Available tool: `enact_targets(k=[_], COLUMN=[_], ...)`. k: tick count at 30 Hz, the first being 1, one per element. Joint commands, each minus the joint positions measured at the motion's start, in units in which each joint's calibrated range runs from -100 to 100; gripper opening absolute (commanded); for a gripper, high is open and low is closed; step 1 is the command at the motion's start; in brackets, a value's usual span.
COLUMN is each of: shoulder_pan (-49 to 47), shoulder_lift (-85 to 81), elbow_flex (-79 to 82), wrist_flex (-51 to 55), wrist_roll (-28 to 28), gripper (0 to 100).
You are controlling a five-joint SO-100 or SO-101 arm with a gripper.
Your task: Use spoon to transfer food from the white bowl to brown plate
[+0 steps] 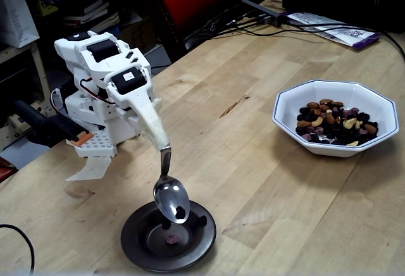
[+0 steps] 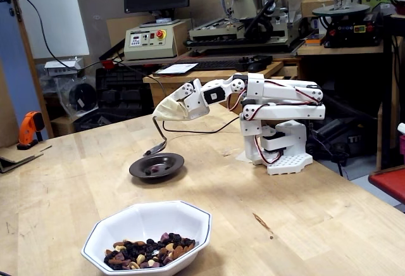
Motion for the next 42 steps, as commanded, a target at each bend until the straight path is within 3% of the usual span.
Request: enact_targets(k=[1, 27, 42], shoulder_pan=[0.17, 0.17, 0.17], shoulder_lift=[-0.69, -0.69, -0.69], elbow_flex=[-0.89, -0.8, -1.42], wrist_flex=[0.63, 1.18, 12.88], wrist_roll=[-0.15, 0.24, 0.24], gripper=[5, 5, 5])
